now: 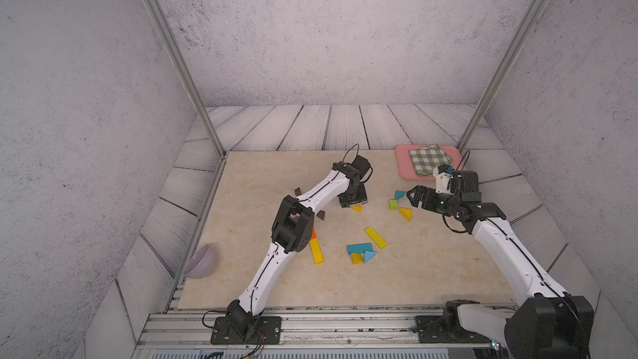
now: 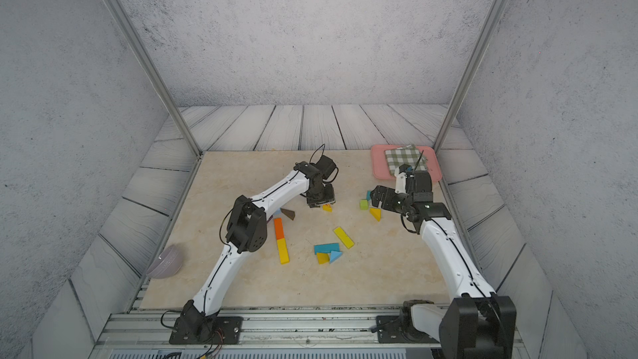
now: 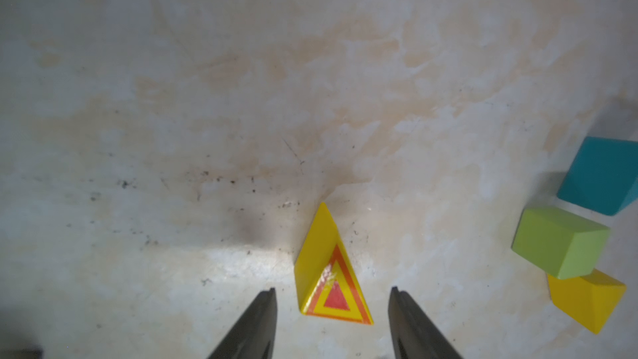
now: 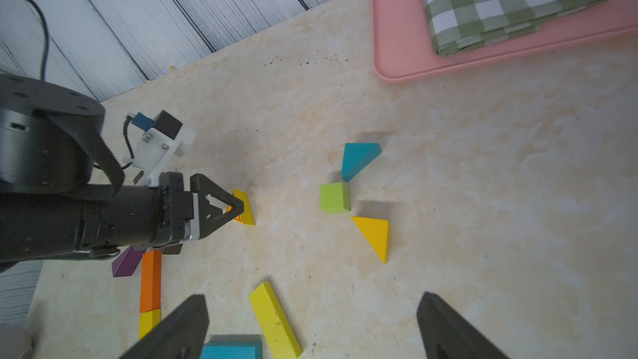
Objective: Assemble a small pinwheel with building blocks
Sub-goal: Adjust the building block at the center of the board.
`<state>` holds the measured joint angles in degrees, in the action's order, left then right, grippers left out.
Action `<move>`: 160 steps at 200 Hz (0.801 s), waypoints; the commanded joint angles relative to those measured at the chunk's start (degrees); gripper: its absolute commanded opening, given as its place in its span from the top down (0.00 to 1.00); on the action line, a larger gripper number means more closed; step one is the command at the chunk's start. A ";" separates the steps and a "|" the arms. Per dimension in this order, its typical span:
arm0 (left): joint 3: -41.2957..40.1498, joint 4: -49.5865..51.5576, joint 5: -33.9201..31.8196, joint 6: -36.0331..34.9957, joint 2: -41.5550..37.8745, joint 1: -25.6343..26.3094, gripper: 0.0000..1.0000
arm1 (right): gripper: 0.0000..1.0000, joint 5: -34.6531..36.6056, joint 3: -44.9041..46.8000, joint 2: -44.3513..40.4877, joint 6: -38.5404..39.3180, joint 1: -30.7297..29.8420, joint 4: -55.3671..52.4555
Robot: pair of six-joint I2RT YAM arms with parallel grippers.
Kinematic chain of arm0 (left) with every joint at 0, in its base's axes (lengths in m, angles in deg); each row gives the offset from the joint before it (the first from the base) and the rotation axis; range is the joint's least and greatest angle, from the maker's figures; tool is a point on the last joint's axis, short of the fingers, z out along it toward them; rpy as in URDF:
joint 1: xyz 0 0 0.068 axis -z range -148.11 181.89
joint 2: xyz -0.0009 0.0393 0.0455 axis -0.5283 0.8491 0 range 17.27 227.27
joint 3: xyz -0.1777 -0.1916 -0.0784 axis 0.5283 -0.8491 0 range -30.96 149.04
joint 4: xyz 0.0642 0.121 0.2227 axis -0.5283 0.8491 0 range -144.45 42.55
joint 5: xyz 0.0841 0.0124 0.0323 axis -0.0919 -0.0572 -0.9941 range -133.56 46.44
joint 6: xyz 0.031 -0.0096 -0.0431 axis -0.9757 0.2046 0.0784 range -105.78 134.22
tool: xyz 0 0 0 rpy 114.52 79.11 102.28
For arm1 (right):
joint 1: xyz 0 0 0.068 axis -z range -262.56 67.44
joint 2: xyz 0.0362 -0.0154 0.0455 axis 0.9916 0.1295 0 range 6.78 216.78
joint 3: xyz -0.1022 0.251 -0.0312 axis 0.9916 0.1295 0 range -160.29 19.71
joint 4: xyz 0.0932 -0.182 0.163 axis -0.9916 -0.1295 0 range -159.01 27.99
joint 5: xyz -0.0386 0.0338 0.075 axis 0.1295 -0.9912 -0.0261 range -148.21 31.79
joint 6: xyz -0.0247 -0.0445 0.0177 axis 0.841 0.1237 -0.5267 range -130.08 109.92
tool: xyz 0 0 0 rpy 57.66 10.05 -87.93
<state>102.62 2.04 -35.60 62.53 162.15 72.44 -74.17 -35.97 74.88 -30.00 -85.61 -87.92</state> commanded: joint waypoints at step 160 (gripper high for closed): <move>11.17 -8.89 -1.89 12.71 8.87 0.19 0.78 | 0.01 2.65 1.70 -4.17 -0.58 -0.45 -5.21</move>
<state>109.59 -2.26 -35.31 70.21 168.40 72.42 -73.74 -34.90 73.67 -30.51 -85.78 -89.52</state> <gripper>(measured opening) 0.345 0.988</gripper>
